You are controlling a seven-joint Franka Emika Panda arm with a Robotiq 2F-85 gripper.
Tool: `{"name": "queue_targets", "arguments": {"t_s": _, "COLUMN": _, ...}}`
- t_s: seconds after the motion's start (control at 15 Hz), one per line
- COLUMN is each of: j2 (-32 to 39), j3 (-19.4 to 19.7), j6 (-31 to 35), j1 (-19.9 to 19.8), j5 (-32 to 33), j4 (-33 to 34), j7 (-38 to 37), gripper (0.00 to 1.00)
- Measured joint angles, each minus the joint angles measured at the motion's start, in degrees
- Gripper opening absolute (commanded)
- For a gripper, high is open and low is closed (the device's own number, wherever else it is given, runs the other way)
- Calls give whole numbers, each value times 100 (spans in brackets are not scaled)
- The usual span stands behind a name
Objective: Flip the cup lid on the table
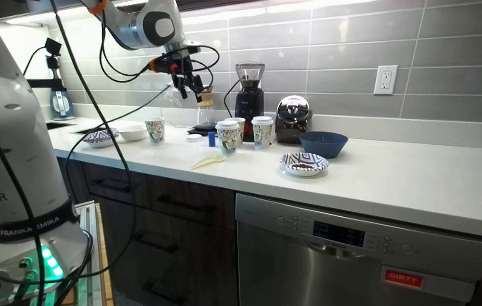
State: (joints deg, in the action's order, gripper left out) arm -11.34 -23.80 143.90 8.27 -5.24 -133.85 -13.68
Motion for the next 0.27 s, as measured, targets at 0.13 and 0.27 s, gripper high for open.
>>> {"name": "queue_targets", "arguments": {"t_s": 0.13, "j2": -76, "j3": 229, "j6": -47, "j1": 219, "j5": -41, "j4": -12, "j7": 502, "gripper": 100}}
{"name": "queue_targets", "arguments": {"t_s": 0.27, "j2": -166, "j3": 384, "j6": -33, "j1": 392, "j5": -85, "j4": -38, "j7": 841, "gripper": 100}}
